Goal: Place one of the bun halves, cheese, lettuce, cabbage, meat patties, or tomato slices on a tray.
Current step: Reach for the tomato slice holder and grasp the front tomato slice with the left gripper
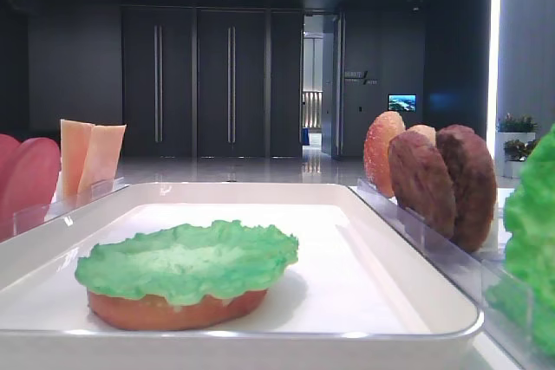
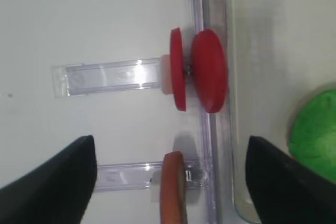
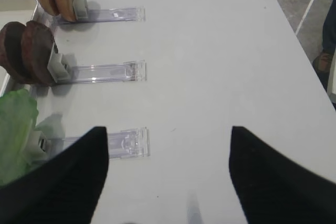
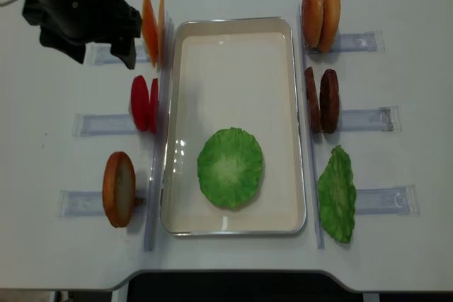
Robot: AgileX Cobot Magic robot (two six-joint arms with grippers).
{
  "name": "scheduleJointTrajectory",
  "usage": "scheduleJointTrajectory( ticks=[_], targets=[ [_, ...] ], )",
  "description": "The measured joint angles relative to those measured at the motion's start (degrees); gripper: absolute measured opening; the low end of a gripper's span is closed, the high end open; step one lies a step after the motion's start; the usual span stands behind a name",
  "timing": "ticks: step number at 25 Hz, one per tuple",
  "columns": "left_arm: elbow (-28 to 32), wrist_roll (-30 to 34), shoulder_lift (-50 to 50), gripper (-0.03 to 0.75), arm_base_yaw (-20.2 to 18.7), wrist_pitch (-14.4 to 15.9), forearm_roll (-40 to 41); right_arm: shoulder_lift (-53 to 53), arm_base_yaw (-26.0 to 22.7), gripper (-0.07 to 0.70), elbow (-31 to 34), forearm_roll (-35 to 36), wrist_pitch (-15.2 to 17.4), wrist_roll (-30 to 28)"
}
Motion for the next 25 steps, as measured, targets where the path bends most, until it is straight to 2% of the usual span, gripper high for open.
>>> scheduleJointTrajectory(
  ticks=[5, 11, 18, 25],
  targets=[
    [0.0, -3.8, 2.4, 0.685, -3.0, -0.1, 0.2, 0.0, 0.0, 0.467, 0.0, 0.0, 0.0, 0.0],
    [0.0, -7.1, 4.7, 0.685, -4.0, -0.5, 0.6, 0.0, 0.0, 0.467, 0.0, 0.0, 0.0, 0.0],
    [0.0, -8.0, 8.4, 0.685, -4.4, -3.7, 0.6, 0.0, 0.0, 0.467, 0.0, 0.0, 0.0, 0.0],
    [0.0, -9.3, 11.7, 0.68, -4.4, -9.0, 0.7, 0.0, 0.0, 0.467, 0.0, 0.0, 0.0, 0.0]
  ],
)
